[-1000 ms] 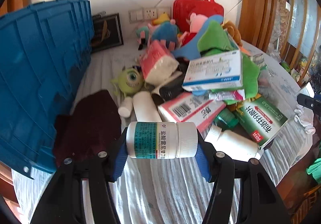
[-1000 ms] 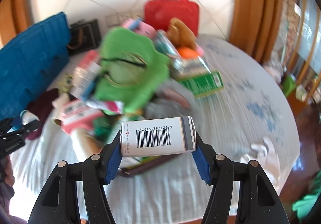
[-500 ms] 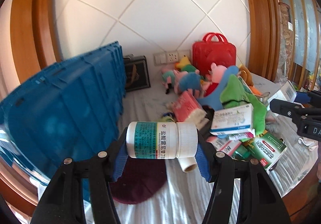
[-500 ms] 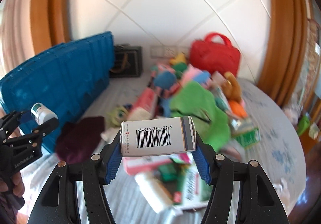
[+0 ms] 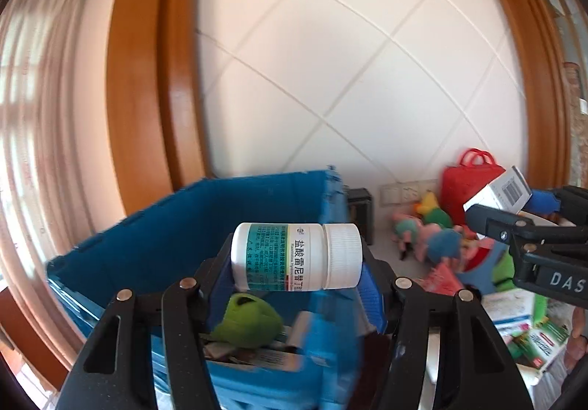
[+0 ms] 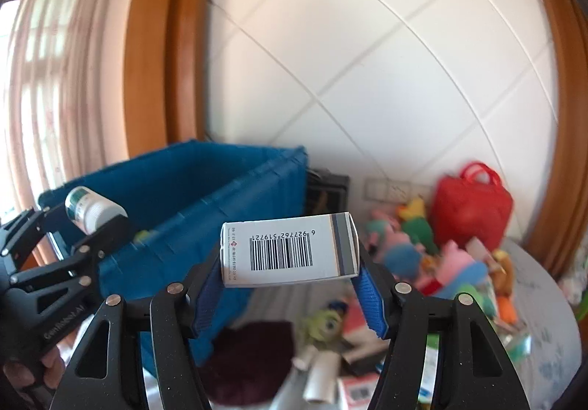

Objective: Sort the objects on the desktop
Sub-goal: 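Carry the bottle and box over the crate and open both tools to drop them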

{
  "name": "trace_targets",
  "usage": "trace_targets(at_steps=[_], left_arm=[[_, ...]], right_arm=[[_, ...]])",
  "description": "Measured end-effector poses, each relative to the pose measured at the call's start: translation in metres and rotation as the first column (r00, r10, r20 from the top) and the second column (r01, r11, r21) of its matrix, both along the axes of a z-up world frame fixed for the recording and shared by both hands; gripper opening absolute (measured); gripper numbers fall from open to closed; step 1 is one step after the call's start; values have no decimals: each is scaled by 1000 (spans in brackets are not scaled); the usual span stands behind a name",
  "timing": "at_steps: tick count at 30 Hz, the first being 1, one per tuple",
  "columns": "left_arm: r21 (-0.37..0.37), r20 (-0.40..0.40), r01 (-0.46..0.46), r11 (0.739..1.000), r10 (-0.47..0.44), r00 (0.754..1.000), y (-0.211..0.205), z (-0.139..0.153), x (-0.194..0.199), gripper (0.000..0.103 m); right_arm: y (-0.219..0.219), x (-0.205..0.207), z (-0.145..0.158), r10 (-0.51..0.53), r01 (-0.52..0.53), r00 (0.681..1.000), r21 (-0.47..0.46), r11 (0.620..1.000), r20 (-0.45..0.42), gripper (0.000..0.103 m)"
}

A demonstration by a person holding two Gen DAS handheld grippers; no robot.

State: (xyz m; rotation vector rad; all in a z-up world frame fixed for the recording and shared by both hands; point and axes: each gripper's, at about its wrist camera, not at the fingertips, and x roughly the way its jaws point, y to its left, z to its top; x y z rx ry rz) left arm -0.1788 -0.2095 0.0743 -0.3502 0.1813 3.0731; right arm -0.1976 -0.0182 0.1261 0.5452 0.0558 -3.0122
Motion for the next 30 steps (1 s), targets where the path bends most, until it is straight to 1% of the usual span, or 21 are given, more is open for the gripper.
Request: trace_targets(at_steps=[1,2,3,4,6,7,8,9,10,11,12,13,15,16,18,19,21,23,26,28,30], left_arm=[[3,-2,-19,1000,20,1000,-9,1,-5,58],[4,-1,-39,999,39,999,-18,4,-11,58],[5,3,-67,998,67,998,-29,5,-19,58],[9,8,-84,996,84,996,-38,6,-25,58],[20,24,-118,993,118,993,-57,9,-39,58],[27,40,-139,990,138,990,-68,10,-49,58],[27,56,-156,987,154,987,-76,11,-58,58],[24,79,-175,984,173,982,-84,10,-68,58],[16,120,-202,979,199,973,-94,9,-81,58],[7,163,-216,976,212,964,-102,6,-91,58],[3,216,-228,974,222,951,-108,4,-103,58],[5,276,-233,972,223,935,-116,2,-116,58],[14,349,-233,972,213,912,-127,-1,-133,58],[32,388,-219,975,190,902,-134,0,-141,58],[42,422,-215,976,178,889,-141,1,-149,58],[34,440,-216,976,179,880,-143,0,-153,58],[46,470,-196,980,152,869,-145,-2,-159,58],[61,488,-178,982,126,864,-142,-5,-163,58],[58,496,-164,985,114,861,-138,-7,-163,58],[63,500,-165,984,112,859,-138,-7,-163,59],[58,494,-171,983,121,861,-137,-7,-161,68]], right_arm=[[-11,-7,5,23,-23,1000,-4,1000,-7,64],[-36,-23,15,73,-73,997,-7,997,-21,64],[-36,-23,15,73,-73,997,-7,997,-21,64],[-48,-31,18,87,-87,996,0,996,-22,64],[-72,-51,23,117,-117,993,7,993,-8,64],[-94,-72,23,140,-140,990,13,990,23,64],[-94,-72,23,140,-140,990,13,990,23,64],[-106,-84,23,149,-150,988,18,989,42,64],[-116,-94,22,158,-160,986,23,987,61,64],[-139,-116,17,167,-176,977,63,982,131,65],[-147,-126,14,162,-177,973,82,981,164,65],[-147,-126,14,162,-177,973,82,981,164,65],[-162,-145,8,138,-168,965,118,979,223,65],[-166,-152,6,125,-161,963,136,977,241,64],[-171,-160,4,89,-140,963,194,971,253,64],[-168,-157,4,81,-135,962,197,971,261,64],[-165,-163,6,83,-138,957,184,973,279,64],[-167,-165,7,83,-141,957,197,970,278,64],[-171,-167,4,97,-161,953,207,965,288,64],[-176,-164,4,100,-169,954,234,957,283,65],[-181,-159,7,122,-193,951,234,953,286,64]])
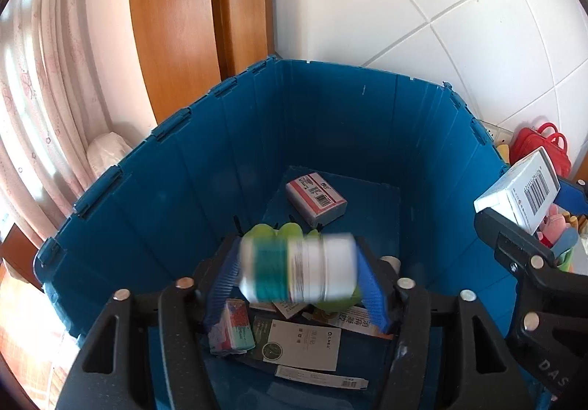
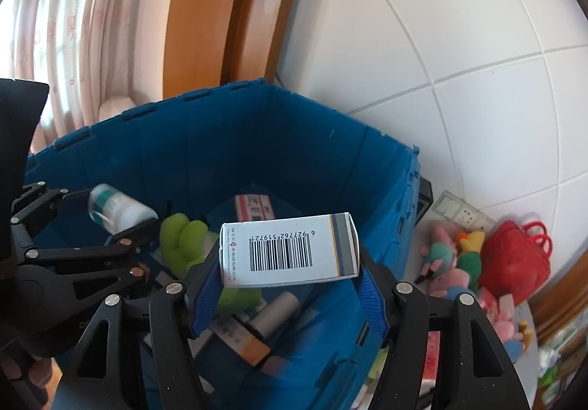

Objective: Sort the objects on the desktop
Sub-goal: 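Carry the bottle and box over the crate and open both tools to drop them, then withdraw both tools from the crate back toward the pile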

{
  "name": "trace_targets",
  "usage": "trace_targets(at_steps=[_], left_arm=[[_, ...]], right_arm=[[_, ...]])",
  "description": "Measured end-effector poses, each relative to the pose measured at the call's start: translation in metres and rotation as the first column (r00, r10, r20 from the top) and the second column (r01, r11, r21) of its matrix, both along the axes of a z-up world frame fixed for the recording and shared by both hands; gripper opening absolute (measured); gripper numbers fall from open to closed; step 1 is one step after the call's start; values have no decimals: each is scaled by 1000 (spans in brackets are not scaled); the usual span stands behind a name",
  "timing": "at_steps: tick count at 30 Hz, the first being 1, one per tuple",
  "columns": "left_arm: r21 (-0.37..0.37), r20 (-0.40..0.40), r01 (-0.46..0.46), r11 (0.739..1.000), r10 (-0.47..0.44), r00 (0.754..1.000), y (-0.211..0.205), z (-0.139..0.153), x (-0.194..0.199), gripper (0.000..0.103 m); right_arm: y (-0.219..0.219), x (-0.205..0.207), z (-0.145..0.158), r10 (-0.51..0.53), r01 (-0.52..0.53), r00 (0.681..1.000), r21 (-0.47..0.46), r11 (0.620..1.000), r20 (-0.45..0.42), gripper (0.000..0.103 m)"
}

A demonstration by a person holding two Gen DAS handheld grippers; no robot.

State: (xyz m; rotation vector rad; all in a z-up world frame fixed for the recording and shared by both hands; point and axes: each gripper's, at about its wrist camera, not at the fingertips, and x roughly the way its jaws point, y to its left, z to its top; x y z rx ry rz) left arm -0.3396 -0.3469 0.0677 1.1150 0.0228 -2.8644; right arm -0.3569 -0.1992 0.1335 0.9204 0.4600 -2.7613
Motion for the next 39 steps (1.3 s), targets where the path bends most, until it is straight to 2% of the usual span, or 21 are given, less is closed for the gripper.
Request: trace_targets(at_steps=[3,6,11,13,21,28,34,39], left_arm=[[-20,-18,-15,1000,15,1000,0,1,3,73],[-2,-21,-22,1000,22,1000,-5,1,6,76],[-6,-22,-40,999,40,999,-12,3,10,76],[-9,-27,-39,999,39,999,-11,5,12,76],[-26,-71,-23,999,21,997,-2,13,29,78],[-17,-188,20,1000,-23,982,16,30,63,79],[4,-300,134,991,-127,945,62,48,96,79],[21,-354,216,976,-195,915,117,59,119,79]], right_arm=[[-5,0,1,14,-14,1000,20,1000,-3,65],[-6,-1,2,9,-9,1000,34,999,-11,69],[-4,1,5,-16,17,999,36,999,-34,99],[-3,2,6,-15,17,999,33,999,-37,102],[6,21,11,-26,29,997,35,999,-69,103],[42,60,12,-57,51,993,-63,997,-99,103],[109,101,3,-170,156,981,-131,979,-99,103],[184,139,-4,-289,278,954,-124,953,-81,103]])
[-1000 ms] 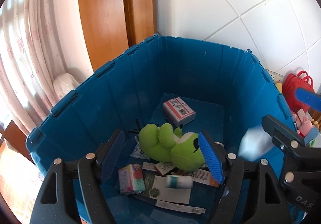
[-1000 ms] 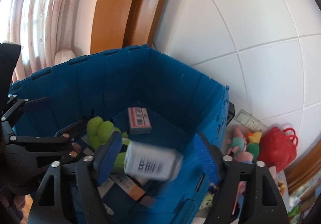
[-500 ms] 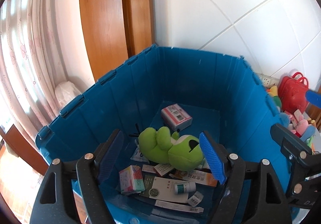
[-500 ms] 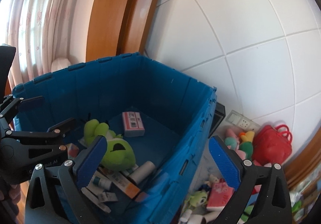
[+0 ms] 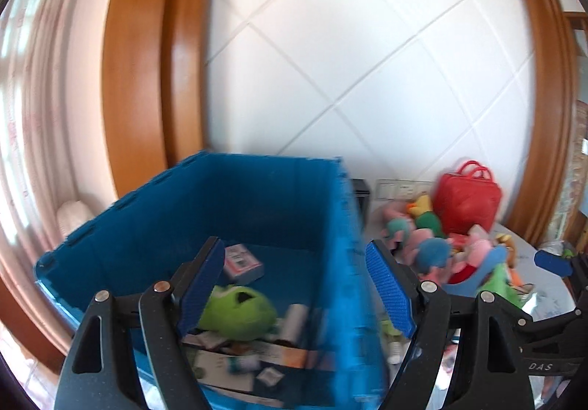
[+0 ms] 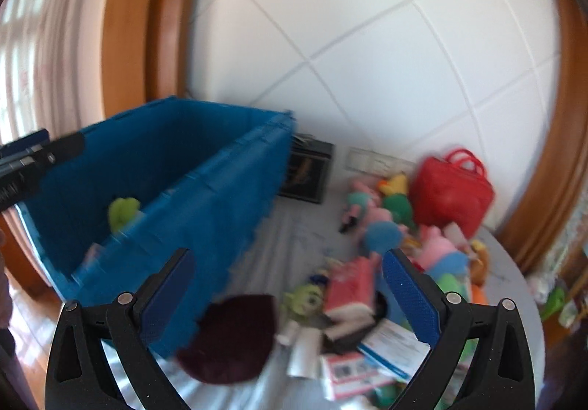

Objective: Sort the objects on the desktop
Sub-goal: 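Withdraw both tools from the crate back toward the pile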

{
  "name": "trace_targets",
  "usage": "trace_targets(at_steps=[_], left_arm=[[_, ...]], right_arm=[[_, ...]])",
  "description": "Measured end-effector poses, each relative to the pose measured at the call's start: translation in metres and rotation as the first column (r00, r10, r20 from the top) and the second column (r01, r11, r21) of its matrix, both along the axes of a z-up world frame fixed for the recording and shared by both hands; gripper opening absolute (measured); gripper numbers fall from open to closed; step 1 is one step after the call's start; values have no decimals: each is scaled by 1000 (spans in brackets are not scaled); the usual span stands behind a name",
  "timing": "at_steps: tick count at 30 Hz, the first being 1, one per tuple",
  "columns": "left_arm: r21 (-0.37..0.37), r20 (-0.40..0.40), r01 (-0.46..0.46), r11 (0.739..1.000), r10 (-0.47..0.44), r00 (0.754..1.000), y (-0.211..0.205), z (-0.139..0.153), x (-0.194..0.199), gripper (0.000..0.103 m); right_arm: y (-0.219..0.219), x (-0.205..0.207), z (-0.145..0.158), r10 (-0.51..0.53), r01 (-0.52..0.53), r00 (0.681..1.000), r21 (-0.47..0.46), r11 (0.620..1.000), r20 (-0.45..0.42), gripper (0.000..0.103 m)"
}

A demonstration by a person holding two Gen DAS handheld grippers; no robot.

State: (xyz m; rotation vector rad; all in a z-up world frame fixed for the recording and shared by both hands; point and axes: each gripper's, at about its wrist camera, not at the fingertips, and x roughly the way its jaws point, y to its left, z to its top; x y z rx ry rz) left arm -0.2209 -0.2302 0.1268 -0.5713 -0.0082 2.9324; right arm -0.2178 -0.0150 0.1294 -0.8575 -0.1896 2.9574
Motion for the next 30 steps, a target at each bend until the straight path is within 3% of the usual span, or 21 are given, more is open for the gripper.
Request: trace_targets(at_steps=[2,7,10,11,14,20,21,22,27,30], left_arm=[[-4,-6,41,999,-41,999,27,1,7,79],[-41,24,147,988,-146,989,92,-10,16,79],[-67,60,198,978,-194,979,127,-25,16,79],[-70,72,210,975,-205,976,135,-31,15,79],[-86,149,229,970,-215,965,160,-57,6,79],[-149,320,236,960,-179,930,194,-123,-10,79],[-152,341,238,959,-175,924,196,-133,-12,79],[-153,364,241,958,-172,915,198,-145,-13,79],[-159,440,190,969,-103,892,195,-198,-20,79],[-176,492,131,976,-28,870,187,-230,-29,79]], right_arm=[[53,25,-6,-82,83,996,-7,997,16,103],[119,54,-19,-205,205,978,3,979,37,103],[168,71,-34,-286,287,956,-12,958,70,103],[202,81,-48,-345,350,932,-22,937,106,103],[229,90,-62,-395,403,908,-33,915,143,103],[301,111,-117,-464,497,844,-65,865,271,103],[301,111,-117,-464,497,844,-65,865,271,103],[305,110,-124,-487,524,824,-66,849,290,103],[328,103,-153,-461,518,815,-83,851,351,103],[339,94,-169,-419,491,827,-118,863,375,103]])
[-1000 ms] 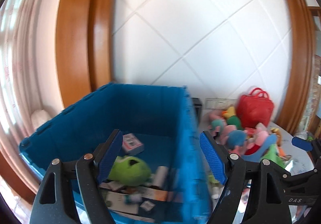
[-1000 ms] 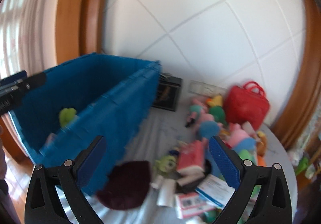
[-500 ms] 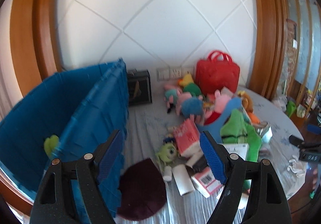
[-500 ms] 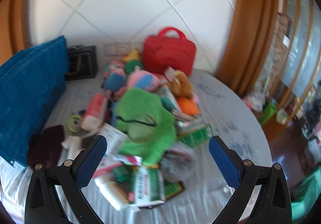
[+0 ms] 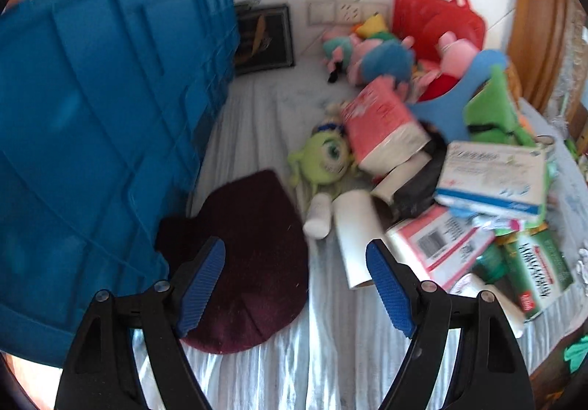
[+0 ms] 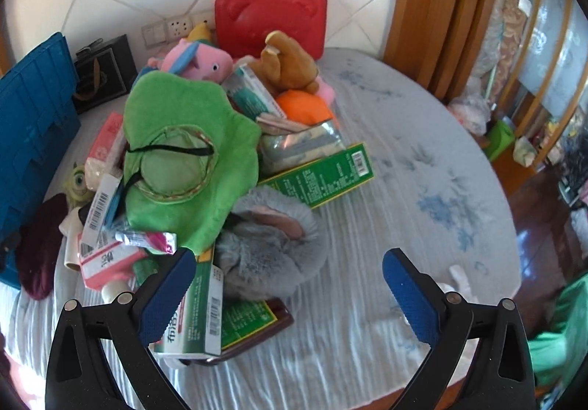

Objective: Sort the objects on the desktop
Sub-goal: 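Withdraw both tools from the crate back toward the pile, then grasp the maroon beanie with the left tool while the right tool grasps the green hat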

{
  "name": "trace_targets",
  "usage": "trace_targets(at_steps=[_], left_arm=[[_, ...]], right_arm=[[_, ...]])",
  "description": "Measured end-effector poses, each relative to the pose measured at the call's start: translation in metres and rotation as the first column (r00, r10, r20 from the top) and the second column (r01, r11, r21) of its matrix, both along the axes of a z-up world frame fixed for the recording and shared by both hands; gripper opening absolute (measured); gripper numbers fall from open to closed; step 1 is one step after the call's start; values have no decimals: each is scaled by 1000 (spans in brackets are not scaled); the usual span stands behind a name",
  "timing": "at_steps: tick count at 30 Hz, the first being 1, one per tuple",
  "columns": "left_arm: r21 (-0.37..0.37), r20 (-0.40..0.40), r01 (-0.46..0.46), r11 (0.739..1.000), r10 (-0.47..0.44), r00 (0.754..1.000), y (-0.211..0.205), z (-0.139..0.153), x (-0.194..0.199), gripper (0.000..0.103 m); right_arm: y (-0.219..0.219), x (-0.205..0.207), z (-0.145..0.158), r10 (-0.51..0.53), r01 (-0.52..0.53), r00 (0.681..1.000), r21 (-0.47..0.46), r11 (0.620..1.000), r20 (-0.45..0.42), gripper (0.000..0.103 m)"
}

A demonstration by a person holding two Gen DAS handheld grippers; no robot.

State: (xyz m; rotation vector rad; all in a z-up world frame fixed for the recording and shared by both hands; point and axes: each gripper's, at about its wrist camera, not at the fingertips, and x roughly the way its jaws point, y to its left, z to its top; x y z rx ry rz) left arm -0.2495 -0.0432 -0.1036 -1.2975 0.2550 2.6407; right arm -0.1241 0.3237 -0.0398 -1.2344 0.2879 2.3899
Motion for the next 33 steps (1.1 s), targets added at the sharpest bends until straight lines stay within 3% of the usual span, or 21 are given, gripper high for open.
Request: trace_targets(at_steps=[3,9,12,20,23,28,29,30,31,33], left_arm=[[-9,42,-57,998,58,997,-7,-22,-2,79],[4,93,-147,989,146,985,-18,-55,7,79],[-14,100,-218,976,219,971,-24,-70,7,79],[-11,129,-311,950,309,942,-29,-95,-7,79],[28,146,-349,937,342,928,-36,-99,-13,79],[29,156,-377,926,369,916,-40,-105,-19,89],[18,149,-371,929,364,919,-38,-105,-18,89],[15,145,-364,931,358,922,-37,-105,-18,85],[20,144,-354,935,348,926,-36,-104,-18,83],[25,136,-338,941,332,933,-34,-102,-19,67]], right_arm=[[6,-18,-16,36,-36,999,-45,998,17,103],[3,-43,-28,137,-136,989,-30,990,50,102],[2,-57,-33,185,-183,981,-42,982,56,89],[11,-94,-45,257,-251,966,-116,961,38,89],[18,-110,-55,261,-252,964,-153,956,44,89],[26,-131,-75,246,-231,967,-183,956,64,94],[25,-132,-76,243,-231,968,-165,959,57,85],[23,-133,-76,248,-239,967,-143,960,50,70],[21,-135,-76,259,-251,965,-130,959,47,36],[17,-138,-77,277,-269,960,-149,952,37,30]])
